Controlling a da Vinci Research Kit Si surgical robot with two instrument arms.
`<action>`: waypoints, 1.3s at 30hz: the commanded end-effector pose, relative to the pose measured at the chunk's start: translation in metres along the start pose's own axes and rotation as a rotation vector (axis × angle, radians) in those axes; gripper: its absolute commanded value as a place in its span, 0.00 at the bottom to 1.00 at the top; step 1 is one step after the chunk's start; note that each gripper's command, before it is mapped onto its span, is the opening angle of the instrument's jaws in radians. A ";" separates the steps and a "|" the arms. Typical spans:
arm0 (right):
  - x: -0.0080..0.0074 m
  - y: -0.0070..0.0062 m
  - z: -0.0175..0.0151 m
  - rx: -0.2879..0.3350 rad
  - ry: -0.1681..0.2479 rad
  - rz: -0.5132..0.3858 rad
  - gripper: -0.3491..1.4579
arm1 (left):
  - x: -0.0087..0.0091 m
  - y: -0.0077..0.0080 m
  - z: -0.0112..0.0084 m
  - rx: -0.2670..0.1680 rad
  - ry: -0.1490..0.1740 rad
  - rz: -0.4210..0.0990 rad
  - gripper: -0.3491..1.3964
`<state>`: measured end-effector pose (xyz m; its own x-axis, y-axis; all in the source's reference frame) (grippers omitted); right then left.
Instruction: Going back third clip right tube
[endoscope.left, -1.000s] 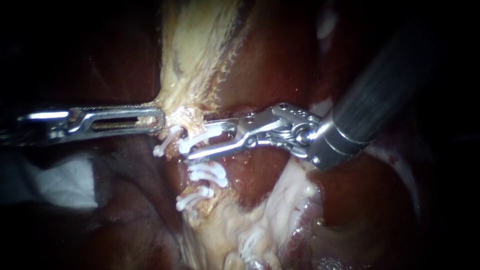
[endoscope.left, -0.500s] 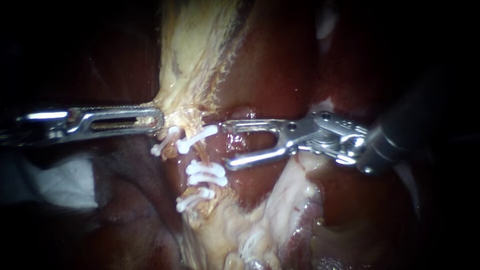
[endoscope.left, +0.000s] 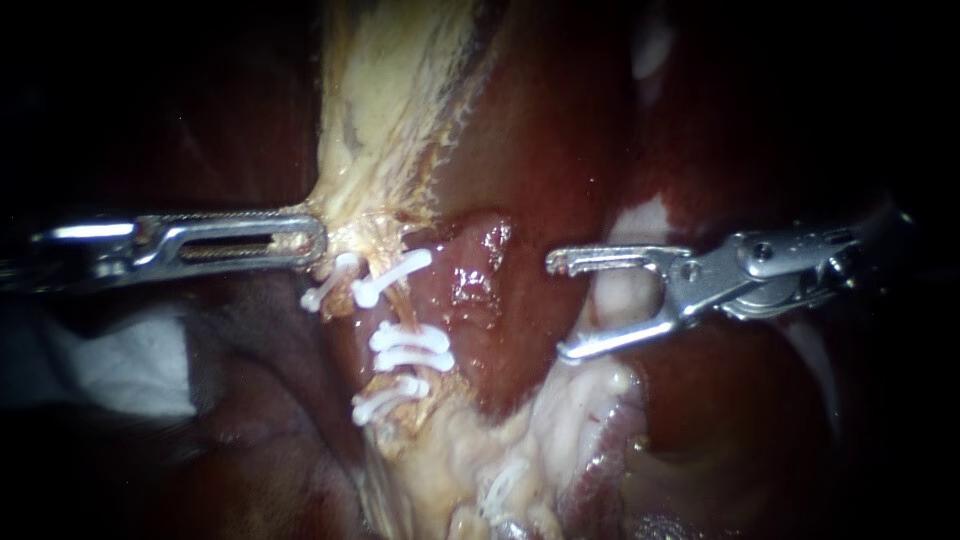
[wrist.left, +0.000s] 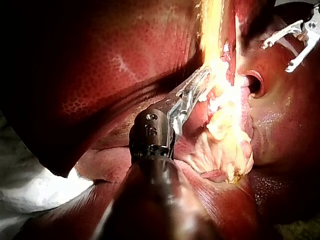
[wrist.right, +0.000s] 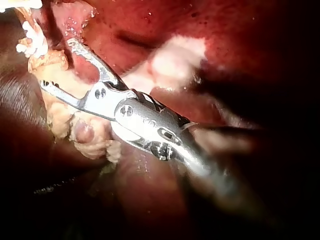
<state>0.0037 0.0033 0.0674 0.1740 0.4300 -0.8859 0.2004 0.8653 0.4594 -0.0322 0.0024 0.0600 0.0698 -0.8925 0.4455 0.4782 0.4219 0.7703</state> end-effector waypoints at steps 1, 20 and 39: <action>0.0003 -0.0001 -0.0002 0.001 0.000 -0.007 0.52 | 0.0000 0.0000 0.0000 0.000 0.000 0.000 0.00; 0.0014 -0.0017 -0.0023 0.009 -0.002 -0.032 0.52 | 0.0023 0.0012 0.0040 -0.012 0.022 0.014 0.00; 0.0019 -0.0020 -0.0029 0.009 0.001 -0.048 0.52 | 0.0031 0.0015 0.0085 -0.002 0.042 0.029 0.00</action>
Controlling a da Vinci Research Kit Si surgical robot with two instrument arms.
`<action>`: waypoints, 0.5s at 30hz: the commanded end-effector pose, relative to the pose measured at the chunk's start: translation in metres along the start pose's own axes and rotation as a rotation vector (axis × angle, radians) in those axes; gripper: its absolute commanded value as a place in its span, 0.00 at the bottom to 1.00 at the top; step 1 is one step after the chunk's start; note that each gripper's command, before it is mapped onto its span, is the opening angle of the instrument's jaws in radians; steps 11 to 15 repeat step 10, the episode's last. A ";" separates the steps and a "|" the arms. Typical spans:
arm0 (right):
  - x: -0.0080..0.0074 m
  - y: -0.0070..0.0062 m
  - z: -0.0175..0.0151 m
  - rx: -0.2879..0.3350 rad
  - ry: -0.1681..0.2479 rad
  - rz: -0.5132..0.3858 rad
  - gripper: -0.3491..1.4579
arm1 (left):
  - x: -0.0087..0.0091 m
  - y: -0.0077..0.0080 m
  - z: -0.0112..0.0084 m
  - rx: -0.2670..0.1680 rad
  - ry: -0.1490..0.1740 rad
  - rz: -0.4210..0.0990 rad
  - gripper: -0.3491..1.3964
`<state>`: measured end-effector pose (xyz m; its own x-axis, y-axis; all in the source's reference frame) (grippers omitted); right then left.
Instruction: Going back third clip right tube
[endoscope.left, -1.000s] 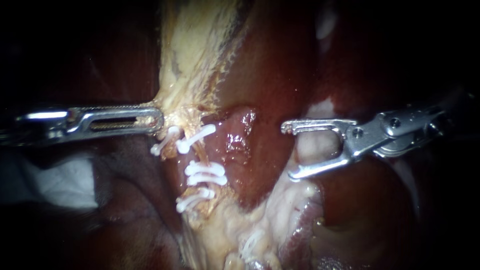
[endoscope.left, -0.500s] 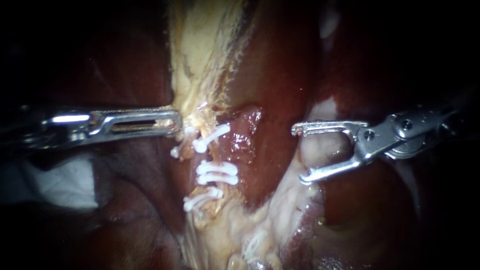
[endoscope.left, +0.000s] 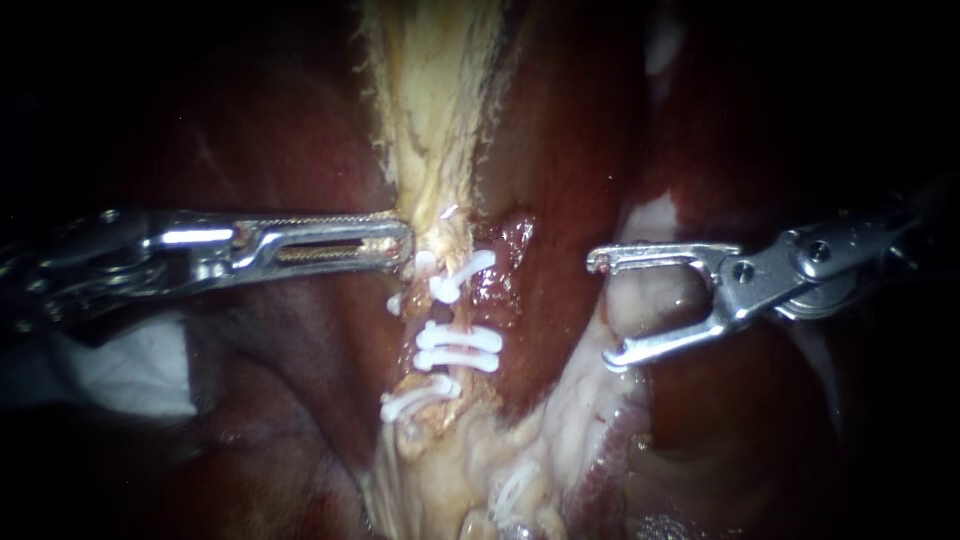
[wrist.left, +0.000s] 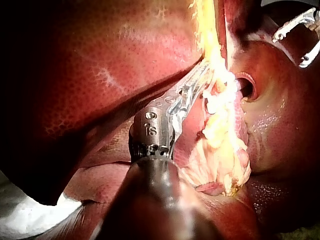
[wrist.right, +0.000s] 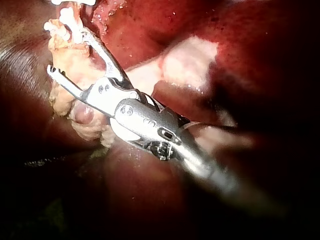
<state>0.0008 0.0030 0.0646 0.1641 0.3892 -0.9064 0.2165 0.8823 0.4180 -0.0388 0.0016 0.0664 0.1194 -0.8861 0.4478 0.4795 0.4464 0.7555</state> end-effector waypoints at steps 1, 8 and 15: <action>0.0001 0.0000 0.0000 0.001 0.000 -0.001 0.52 | 0.0000 0.0000 -0.0001 0.003 0.001 0.001 0.00; 0.0005 -0.0002 -0.0001 0.000 0.003 -0.008 0.52 | 0.0000 0.0000 -0.0002 0.008 0.003 0.008 0.00; 0.0006 -0.0003 0.0000 0.000 0.004 -0.008 0.52 | 0.0000 0.0000 -0.0002 0.011 0.004 0.009 0.00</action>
